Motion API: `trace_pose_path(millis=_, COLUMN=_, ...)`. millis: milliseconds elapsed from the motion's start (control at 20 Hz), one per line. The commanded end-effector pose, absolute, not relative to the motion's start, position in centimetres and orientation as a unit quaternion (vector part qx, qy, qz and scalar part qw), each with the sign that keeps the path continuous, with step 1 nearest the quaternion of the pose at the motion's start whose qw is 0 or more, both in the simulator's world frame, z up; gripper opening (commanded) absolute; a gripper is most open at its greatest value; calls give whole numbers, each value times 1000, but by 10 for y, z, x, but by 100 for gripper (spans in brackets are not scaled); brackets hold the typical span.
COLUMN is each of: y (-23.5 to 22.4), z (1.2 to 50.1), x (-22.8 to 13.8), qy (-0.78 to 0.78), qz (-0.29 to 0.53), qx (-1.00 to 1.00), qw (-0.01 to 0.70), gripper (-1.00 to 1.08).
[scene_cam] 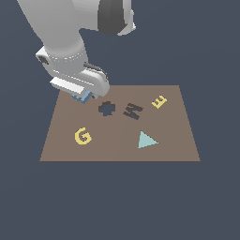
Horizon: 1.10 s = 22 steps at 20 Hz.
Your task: Insert a designated object into the corresponding slot on a board.
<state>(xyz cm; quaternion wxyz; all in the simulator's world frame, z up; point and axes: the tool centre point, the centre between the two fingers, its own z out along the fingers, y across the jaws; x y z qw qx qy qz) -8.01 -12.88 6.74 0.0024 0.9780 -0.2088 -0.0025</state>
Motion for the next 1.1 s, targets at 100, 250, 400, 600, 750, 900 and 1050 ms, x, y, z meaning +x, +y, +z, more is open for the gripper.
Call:
trace_pose_path(millis=100, y=-143, z=54, x=-93, qy=-236, qz=0, qx=972, qw=2, gripper=100)
trace_pose_path(millis=250, y=-147, z=50, x=-97, qy=-244, qz=0, qx=970, qw=1, gripper=100)
trace_pose_path(millis=400, y=-147, z=49, x=-97, qy=-244, qz=0, qx=970, qw=1, gripper=100)
trace_pose_path(millis=600, y=-146, z=50, x=-96, qy=-242, qz=0, qx=970, qw=0, gripper=100)
trace_pose_path(millis=750, y=-146, z=47, x=-96, qy=-242, qz=0, qx=970, qw=0, gripper=100)
trace_pose_path(millis=900, y=-145, z=38, x=-96, qy=-241, qz=0, qx=970, qw=0, gripper=100)
trace_pose_path(millis=1050, y=-145, z=31, x=-96, qy=-241, qz=0, qx=970, qw=0, gripper=100)
